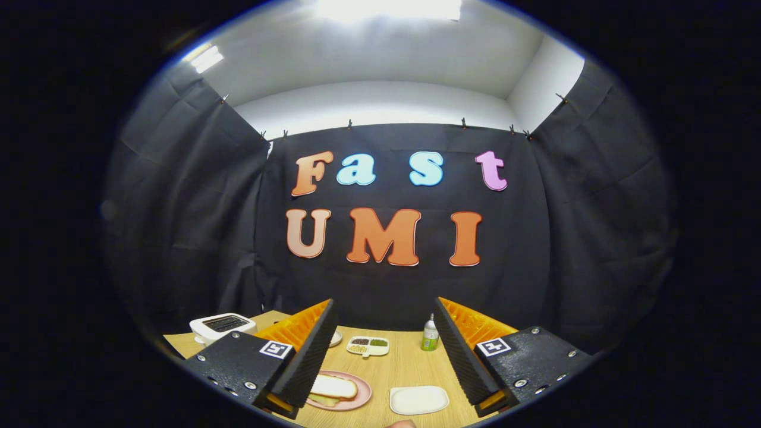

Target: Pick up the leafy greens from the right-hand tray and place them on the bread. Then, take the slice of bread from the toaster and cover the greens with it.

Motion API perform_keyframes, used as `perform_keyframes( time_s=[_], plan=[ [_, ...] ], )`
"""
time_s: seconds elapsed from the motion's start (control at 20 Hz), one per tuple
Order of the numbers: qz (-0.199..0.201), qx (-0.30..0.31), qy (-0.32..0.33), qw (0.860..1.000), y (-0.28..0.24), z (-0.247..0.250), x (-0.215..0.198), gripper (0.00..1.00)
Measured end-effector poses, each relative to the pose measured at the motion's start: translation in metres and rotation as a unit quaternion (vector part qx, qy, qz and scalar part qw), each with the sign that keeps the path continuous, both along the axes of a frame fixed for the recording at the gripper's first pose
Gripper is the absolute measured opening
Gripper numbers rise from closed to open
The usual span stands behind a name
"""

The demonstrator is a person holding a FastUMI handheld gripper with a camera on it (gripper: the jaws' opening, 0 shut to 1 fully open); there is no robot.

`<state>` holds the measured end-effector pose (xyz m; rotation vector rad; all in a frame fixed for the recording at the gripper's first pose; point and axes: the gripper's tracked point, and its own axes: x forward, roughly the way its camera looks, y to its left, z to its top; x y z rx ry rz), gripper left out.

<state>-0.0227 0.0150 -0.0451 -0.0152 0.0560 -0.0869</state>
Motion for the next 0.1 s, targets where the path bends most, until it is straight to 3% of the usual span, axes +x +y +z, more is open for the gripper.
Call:
perform_keyframes(
  time_s=[0.1],
  plan=[
    [-0.016,-0.012,-0.007,1.000,-0.0083,0.0025,-0.0019,0.97]
  ],
)
